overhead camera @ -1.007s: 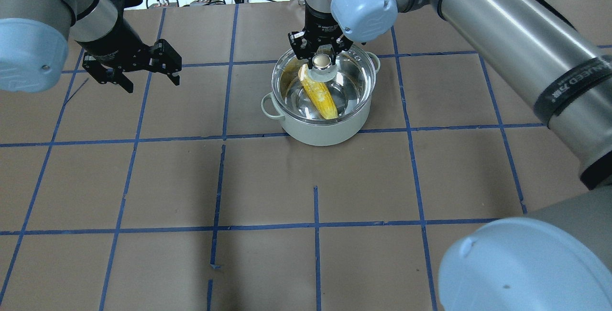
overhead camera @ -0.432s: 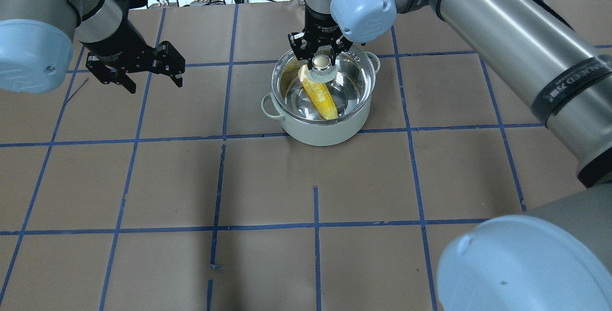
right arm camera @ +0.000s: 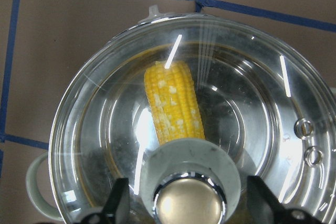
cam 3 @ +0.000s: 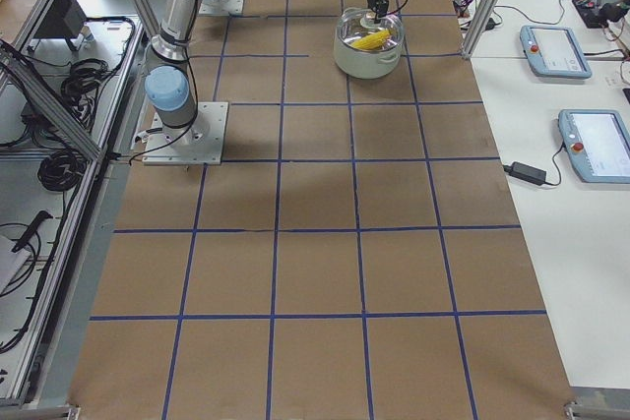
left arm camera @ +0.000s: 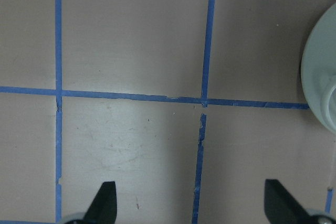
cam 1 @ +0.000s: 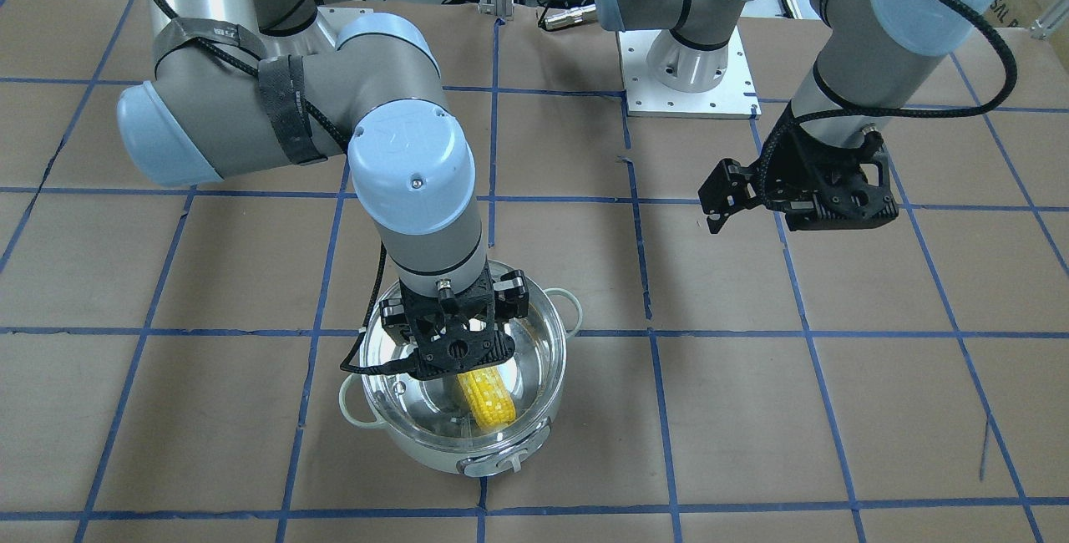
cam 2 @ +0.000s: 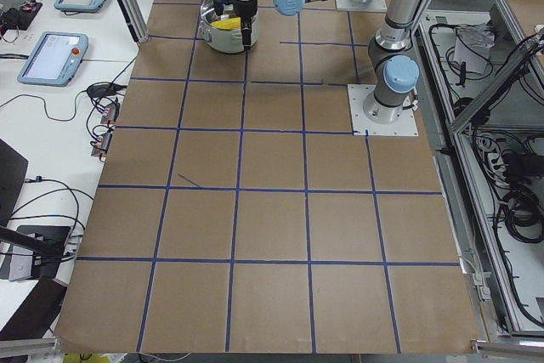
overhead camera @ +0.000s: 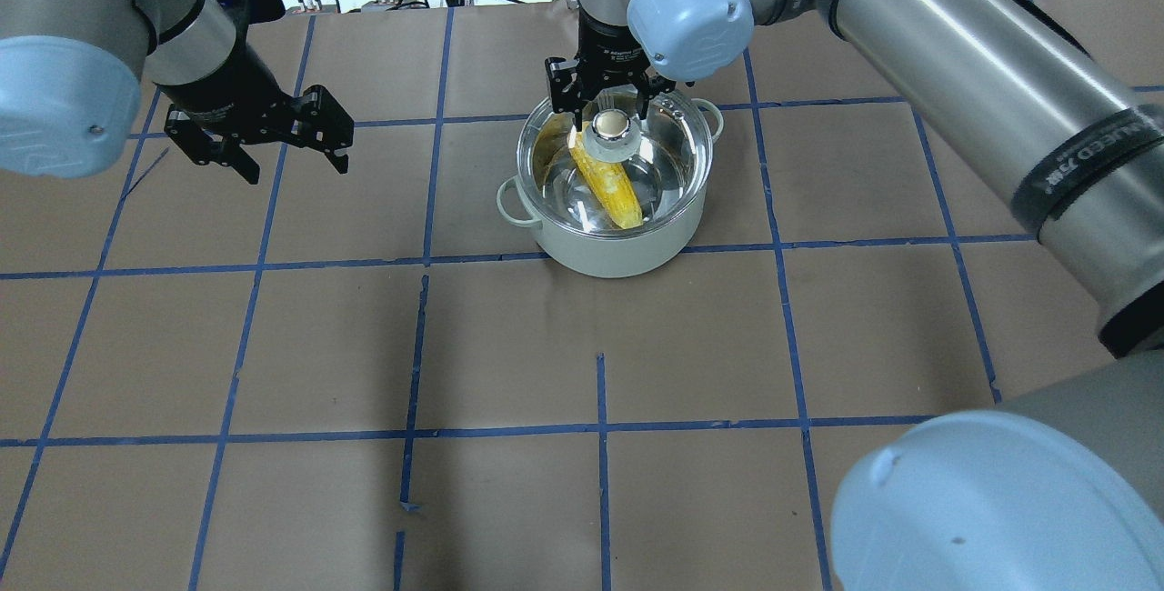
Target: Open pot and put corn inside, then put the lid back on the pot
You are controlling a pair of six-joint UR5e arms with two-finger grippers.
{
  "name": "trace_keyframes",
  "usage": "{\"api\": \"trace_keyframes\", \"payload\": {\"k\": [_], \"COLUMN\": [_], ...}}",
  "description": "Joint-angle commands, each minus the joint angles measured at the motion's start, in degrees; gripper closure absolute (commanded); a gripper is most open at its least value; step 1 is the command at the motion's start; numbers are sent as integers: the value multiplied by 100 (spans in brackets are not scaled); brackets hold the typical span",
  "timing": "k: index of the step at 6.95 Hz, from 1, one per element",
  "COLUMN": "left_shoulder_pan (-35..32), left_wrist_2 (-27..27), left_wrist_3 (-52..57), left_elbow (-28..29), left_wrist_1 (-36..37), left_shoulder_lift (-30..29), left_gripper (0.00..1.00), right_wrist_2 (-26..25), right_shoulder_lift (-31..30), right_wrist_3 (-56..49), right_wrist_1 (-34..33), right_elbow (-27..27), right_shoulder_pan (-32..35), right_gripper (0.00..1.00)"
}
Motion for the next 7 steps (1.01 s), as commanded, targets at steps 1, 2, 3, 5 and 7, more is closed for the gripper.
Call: {"api": "trace_keyframes", "payload": {"k": [1,2,3,5,7], "left_shoulder_pan": [-7,19,124,125,125], "left_wrist_2": [-135,-93,-205,-505,-461], "left_wrist_3": [53,-8,96,70,61], "left_elbow": [27,45,149,142,150], "left_wrist_1": [-261,-776,-825,-816,-799], "left_shoulder_lift": [172,260,139,120,85], "left_gripper": [0,0,0,0,0], "right_wrist_2": [-5,-14,-23,-6,-14], "right_shoulder_lift": [7,-45,-89,-264,-492], "right_wrist_3": [-9,-87,-254,-474,-685], "right_wrist_1": [9,9,9,96,219], "right_elbow": [-77,-121,-139,-375,-394], "right_shoulder_pan": [-34,-148,-314,-788,-1167], "right_gripper": [18,18,17,16,1]}}
